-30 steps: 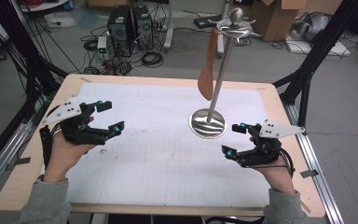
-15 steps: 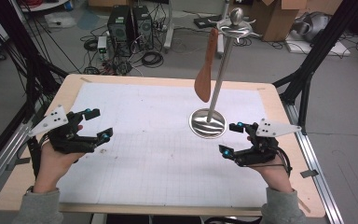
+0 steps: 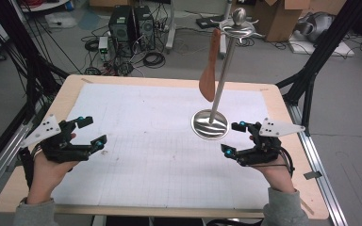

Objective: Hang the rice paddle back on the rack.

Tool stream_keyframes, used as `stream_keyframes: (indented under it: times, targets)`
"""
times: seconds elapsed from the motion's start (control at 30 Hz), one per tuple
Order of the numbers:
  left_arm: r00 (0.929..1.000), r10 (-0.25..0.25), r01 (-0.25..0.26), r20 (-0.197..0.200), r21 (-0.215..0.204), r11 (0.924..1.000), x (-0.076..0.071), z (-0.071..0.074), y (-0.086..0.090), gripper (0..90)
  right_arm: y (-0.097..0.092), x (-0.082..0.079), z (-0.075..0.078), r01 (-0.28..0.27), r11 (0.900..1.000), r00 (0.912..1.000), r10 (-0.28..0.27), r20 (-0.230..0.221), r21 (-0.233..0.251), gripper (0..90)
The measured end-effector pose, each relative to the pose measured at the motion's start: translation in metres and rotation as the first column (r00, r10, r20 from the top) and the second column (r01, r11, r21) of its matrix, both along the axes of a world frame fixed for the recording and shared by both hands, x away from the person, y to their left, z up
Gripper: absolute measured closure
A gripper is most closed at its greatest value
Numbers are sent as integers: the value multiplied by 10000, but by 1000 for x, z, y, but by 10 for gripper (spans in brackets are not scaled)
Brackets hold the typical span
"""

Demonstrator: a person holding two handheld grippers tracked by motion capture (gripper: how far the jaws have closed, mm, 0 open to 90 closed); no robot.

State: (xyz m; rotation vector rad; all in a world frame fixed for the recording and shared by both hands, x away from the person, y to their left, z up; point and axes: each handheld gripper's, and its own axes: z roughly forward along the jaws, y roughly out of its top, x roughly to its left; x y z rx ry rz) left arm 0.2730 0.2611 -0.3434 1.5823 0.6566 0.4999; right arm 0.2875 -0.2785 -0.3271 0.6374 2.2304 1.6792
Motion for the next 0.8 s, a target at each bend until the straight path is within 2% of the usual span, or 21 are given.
stream_keyframes:
  times: [0.47,0.67,0.8]
  targets:
    - [9979,633,-629,-112,269,9977,-12,-10,21,145,0,3,1,129,9998,9999,-129,3,153,143]
    - [9970,747,-743,-197,215,9970,-14,-14,25,145,-3,4,1,227,9994,9997,-229,71,249,143]
    - [9964,800,-795,-293,187,9967,-14,-18,25,144,-10,6,0,436,9979,9990,-440,86,482,142]
